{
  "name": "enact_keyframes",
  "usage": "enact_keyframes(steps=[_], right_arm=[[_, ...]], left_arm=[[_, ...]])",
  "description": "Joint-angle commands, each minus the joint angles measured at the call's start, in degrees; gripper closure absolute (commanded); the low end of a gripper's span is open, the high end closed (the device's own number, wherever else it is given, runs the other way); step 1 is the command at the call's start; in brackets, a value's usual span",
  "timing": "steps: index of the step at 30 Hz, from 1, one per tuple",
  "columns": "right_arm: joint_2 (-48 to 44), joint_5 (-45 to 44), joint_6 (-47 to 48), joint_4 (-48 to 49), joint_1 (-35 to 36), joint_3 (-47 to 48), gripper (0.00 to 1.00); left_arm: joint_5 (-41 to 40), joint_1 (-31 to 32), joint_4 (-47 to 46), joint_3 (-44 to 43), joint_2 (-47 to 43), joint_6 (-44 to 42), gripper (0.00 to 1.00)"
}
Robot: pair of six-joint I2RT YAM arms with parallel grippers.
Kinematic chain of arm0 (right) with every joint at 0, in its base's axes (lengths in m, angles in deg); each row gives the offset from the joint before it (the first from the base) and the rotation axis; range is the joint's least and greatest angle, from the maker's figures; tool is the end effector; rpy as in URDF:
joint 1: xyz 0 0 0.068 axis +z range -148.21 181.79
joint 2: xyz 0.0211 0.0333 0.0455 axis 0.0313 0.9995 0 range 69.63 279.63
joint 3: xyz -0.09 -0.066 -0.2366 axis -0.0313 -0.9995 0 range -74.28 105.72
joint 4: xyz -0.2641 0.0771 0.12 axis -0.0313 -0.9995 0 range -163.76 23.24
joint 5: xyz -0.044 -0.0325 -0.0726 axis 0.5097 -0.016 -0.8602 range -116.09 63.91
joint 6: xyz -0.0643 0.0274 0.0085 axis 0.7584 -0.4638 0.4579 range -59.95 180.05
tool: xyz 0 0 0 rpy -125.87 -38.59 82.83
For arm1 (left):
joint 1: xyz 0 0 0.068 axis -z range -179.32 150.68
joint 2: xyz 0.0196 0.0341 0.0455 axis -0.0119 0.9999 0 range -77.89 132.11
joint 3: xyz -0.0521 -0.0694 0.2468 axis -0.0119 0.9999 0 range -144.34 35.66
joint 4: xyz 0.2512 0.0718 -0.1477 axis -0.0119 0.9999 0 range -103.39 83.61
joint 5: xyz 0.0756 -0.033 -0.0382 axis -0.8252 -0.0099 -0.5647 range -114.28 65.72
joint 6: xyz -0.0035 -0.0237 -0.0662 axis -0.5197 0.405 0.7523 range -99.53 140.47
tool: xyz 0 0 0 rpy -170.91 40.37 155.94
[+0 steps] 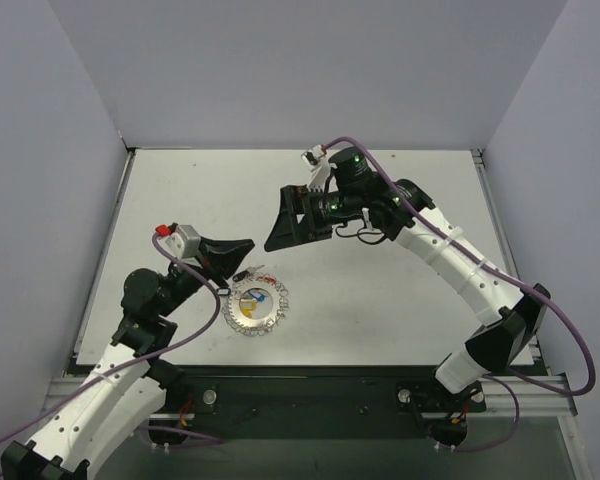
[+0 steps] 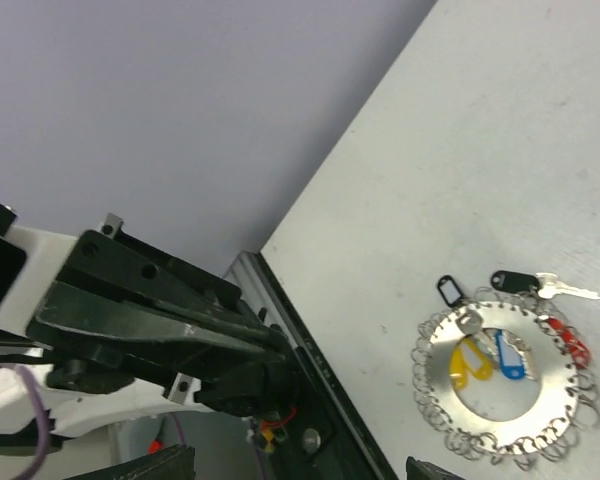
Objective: Put the keys on the keyring
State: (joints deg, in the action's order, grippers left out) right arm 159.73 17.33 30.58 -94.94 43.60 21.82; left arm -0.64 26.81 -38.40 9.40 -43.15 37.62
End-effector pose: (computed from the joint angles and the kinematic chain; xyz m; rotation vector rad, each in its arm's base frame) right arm 0.2760 0.3001 0.4117 -0.7873 2.0350 1.5076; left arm 0.1925 -0.1201 0.3106 0.4696 1.2794 -0.9036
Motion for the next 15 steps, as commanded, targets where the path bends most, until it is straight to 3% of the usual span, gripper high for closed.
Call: enact_keyframes(steps=[1,4,5,6,9,12,14,15], right_arm=[[-2.48,-7.38,5.03,-0.03,-1.19,-3.89,0.17],[-0.73,-10.89,6.79,-0.12,-1.63,-6.26,0.16],[-0.20,-11.68,7.23,-0.12,-1.64,-6.70,0.16],[0.50,-12.47,8.02,-0.20,-1.72,-6.88,0.16],[4.02,-16.25,9.60,-0.55,-1.64,-6.36,0.16],[8.32,-19.86,10.31,-0.99,-1.64,-3.82,0.16],[12.27,-21.88,10.49,-1.17,-1.55,-1.09,0.16],[13.77,-22.49,10.58,-1.26,-1.46,0.22,0.16]], left_arm=[[-5.35,-0.73,9.53,-6.25,2.87,2.98,0.92],[-6.58,-2.13,14.54,-8.63,5.59,3.94,0.78],[-6.94,-2.74,15.77,-9.33,7.17,4.30,0.70],[-6.94,-4.58,18.57,-10.12,7.97,5.26,0.53],[-2.92,-10.71,22.63,-12.93,11.83,7.46,0.31],[2.44,-17.92,26.84,-15.57,16.57,9.74,0.25],[4.83,-21.19,29.74,-17.68,20.70,10.45,0.13],[6.49,-22.43,30.81,-18.64,22.37,10.54,0.12]])
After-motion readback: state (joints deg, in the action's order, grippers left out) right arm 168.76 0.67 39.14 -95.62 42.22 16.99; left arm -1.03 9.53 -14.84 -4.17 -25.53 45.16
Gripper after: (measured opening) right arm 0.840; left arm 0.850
